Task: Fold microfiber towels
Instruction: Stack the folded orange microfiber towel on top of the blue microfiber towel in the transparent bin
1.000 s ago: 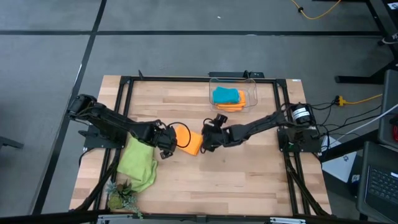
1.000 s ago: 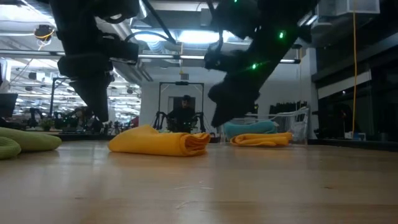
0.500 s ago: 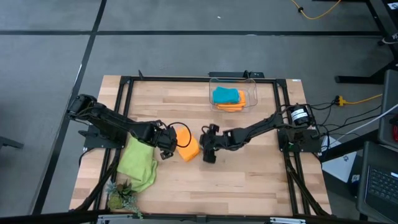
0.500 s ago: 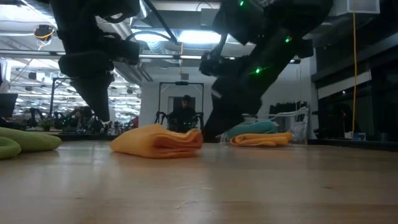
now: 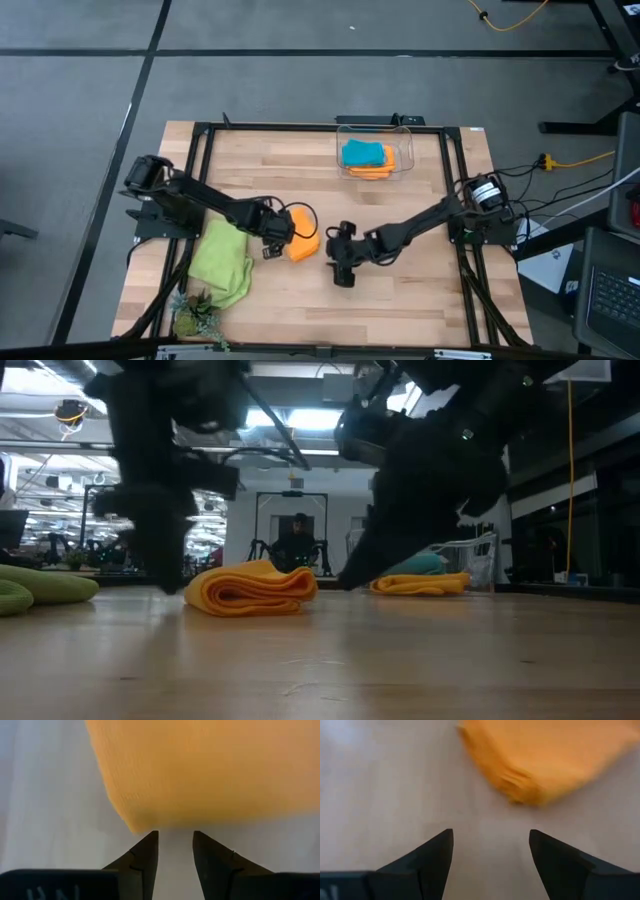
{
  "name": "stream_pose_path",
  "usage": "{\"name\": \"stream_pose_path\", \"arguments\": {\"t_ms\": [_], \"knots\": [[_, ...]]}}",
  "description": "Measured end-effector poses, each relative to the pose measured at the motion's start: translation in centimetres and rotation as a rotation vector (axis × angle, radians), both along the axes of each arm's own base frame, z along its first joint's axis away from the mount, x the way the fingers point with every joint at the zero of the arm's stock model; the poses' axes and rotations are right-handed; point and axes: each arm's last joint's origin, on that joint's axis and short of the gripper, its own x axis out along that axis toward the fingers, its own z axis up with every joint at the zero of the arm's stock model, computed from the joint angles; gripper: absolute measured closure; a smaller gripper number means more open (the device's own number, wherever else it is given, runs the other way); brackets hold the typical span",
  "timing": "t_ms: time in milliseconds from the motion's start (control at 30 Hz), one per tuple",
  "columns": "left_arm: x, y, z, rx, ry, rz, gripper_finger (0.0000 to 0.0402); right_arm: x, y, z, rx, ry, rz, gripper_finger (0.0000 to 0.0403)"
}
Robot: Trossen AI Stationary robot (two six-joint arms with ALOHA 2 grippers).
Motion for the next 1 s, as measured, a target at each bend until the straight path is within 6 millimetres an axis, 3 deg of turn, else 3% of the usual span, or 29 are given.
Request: {"name": "stream_pose_path", "arguments": {"t_ms": [300, 500, 567, 767, 1000], "knots": [[1.1, 3.5, -0.4, 0.111, -0.012, -0.001, 0.0286, -1.0, -0.3, -0.1, -0.003, 0.090, -0.083, 0.0139], [3.4, 5.8, -0.1, 0.119, -0.190, -0.088, 0.0286, -0.9, -0.4, -0.1, -0.043, 0.068, -0.115, 0.0139], [4.1, 6.1, -0.2, 0.092, -0.253, -0.108, 0.0286, -0.9, -0.5, 0.0, -0.054, 0.064, -0.124, 0.0139], [3.7, 5.9, 0.1, 0.073, -0.231, -0.124, 0.0286, -1.0, -0.4, -0.1, -0.083, 0.071, -0.089, 0.0139], [2.1, 5.2, 1.0, 0.053, -0.137, -0.120, 0.0286, -1.0, 0.2, 0.2, -0.348, 0.057, 0.133, 0.0139]]}}
